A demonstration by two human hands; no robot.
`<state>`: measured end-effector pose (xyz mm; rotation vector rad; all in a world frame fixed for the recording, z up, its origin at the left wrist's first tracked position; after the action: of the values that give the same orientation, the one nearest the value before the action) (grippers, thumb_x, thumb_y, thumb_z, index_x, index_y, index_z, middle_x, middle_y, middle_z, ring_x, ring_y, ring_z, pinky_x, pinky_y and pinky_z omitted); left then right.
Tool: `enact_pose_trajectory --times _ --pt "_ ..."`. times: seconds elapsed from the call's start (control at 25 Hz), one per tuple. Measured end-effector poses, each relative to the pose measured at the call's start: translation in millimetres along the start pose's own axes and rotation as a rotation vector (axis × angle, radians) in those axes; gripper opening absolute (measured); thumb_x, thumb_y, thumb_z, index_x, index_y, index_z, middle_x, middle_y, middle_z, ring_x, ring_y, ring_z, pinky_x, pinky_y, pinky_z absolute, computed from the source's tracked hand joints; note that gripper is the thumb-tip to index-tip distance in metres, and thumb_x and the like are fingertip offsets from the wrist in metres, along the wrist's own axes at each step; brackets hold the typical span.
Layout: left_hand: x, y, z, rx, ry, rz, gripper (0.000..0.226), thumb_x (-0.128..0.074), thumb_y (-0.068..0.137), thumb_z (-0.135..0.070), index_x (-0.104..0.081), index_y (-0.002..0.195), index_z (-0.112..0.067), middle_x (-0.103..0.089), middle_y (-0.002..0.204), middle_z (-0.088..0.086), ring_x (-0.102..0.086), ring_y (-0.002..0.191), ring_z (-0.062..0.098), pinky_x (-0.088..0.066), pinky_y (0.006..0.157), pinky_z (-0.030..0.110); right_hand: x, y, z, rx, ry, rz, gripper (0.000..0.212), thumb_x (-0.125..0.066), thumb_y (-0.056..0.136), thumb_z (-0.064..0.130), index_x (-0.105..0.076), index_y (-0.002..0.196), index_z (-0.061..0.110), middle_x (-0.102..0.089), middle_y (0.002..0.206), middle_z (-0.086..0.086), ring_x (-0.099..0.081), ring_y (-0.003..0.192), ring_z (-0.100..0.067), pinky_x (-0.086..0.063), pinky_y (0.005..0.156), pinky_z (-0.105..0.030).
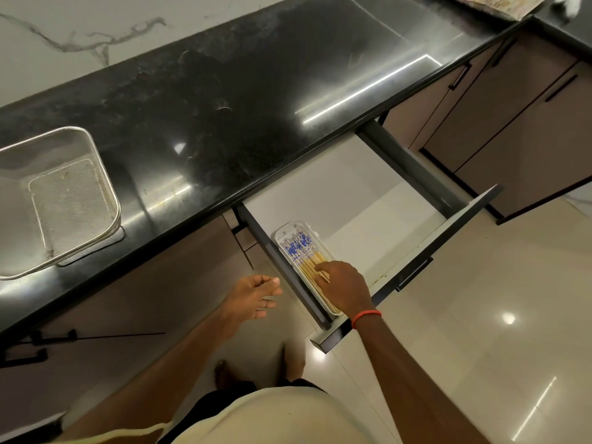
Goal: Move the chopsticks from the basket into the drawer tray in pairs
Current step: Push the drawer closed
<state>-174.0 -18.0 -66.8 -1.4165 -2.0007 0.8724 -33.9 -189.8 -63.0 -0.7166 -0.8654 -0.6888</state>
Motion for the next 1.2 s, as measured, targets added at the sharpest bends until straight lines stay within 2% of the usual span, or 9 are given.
enact_pose_trajectory --times 0.2,0.32,0.4,0.48,0.52,0.6,0.8,1.0,1.2 --pt "19.2 -19.3 -2.1 -0.061 -0.040 -0.063 0.022 -0.065 0.096 -0.040 -0.071 0.107 -0.022 -0.080 0.100 -0.006 -0.077 0.090 0.015 -0.057 0.074 0.030 52.7 -44.2 -23.0 -0.172 0.309 -0.405 0.024 -0.067 0.092 0.033 -0.070 0.114 0.024 -0.070 0.110 0.003 -0.062 0.100 -0.012 -0.057 0.084 -0.036" --pt "31.0 -31.8 -4.3 -0.104 -0.076 -0.107 0.023 -0.066 0.096 -0.036 -0.071 0.109 -0.019 -0.080 0.103 -0.003 -0.077 0.093 0.018 -0.056 0.076 0.032 72.2 -73.6 -51.7 -0.330 0.313 -0.564 0.039 -0.072 0.088 0.031 -0.062 0.125 0.024 -0.059 0.128 -0.004 -0.052 0.118 -0.020 -0.052 0.088 -0.034" --pt "32.1 -36.3 -6.0 -0.113 -0.081 -0.120 0.023 -0.065 0.097 -0.034 -0.071 0.111 -0.016 -0.079 0.105 -0.001 -0.076 0.096 0.021 -0.055 0.078 0.034 68.1 -86.0 -75.8 -0.506 0.395 -0.544 0.059 -0.076 0.085 0.028 -0.051 0.138 0.020 -0.043 0.144 -0.010 -0.042 0.132 -0.027 -0.045 0.094 -0.035" --pt "28.6 -39.9 -9.5 -0.126 -0.072 -0.116 0.024 -0.064 0.098 -0.032 -0.070 0.113 -0.014 -0.078 0.108 0.001 -0.075 0.098 0.023 -0.056 0.082 0.037 52.7 -90.8 -91.1 -0.653 0.612 -0.455 0.074 -0.074 0.087 0.023 -0.036 0.150 0.015 -0.034 0.153 -0.013 -0.037 0.139 -0.032 -0.041 0.106 -0.039" --pt "25.9 -41.2 -12.0 -0.134 -0.066 -0.112 0.025 -0.063 0.098 -0.032 -0.070 0.115 -0.014 -0.078 0.109 0.002 -0.074 0.100 0.024 -0.056 0.083 0.038 43.9 -89.8 -92.2 -0.692 0.755 -0.409 0.075 -0.072 0.089 0.018 -0.031 0.152 0.014 -0.036 0.153 -0.013 -0.041 0.138 -0.033 -0.041 0.110 -0.044" --pt "21.7 -43.4 -16.0 -0.144 -0.060 -0.101 0.027 -0.063 0.099 -0.031 -0.069 0.117 -0.012 -0.077 0.111 0.003 -0.074 0.102 0.025 -0.056 0.086 0.039 31.9 -83.2 -89.2 -0.712 0.925 -0.362 0.067 -0.065 0.092 0.006 -0.033 0.150 0.014 -0.048 0.144 -0.013 -0.052 0.128 -0.031 -0.047 0.106 -0.048" --pt "22.8 -44.5 -20.7 -0.162 -0.039 -0.100 0.028 -0.062 0.099 -0.030 -0.069 0.117 -0.010 -0.076 0.112 0.005 -0.073 0.102 0.027 -0.056 0.087 0.042 29.7 -67.3 -87.5 -0.767 0.769 -0.382 0.058 -0.058 0.092 -0.002 -0.034 0.144 0.004 -0.047 0.138 -0.020 -0.057 0.117 -0.037 -0.052 0.099 -0.047" --pt "34.0 -41.9 -18.4 -0.151 -0.033 -0.122 0.024 -0.062 0.099 -0.030 -0.070 0.114 -0.013 -0.077 0.110 0.004 -0.074 0.100 0.025 -0.056 0.086 0.041 22.5 -41.2 -83.8 -0.749 0.855 -0.348 0.040 -0.062 0.089 -0.004 -0.047 0.125 0.004 -0.052 0.128 -0.021 -0.061 0.108 -0.037 -0.056 0.091 -0.053" --pt "44.8 -41.5 -23.9 -0.160 -0.039 -0.143 0.025 -0.062 0.099 -0.032 -0.070 0.113 -0.014 -0.078 0.108 0.002 -0.074 0.096 0.022 -0.056 0.083 0.038 21.3 -0.1 -56.6 -0.690 0.867 -0.342 0.043 -0.062 0.090 -0.002 -0.045 0.129 0.001 -0.048 0.134 -0.022 -0.061 0.110 -0.038 -0.055 0.093 -0.053"
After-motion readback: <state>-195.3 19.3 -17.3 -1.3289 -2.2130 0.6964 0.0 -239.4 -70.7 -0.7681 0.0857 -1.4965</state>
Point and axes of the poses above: each hand's wrist, its own y-axis towards the middle knuckle, its own x-axis out of the back of the hand, z = x × y, the point moved 6 cm from there along y, towards the middle knuckle
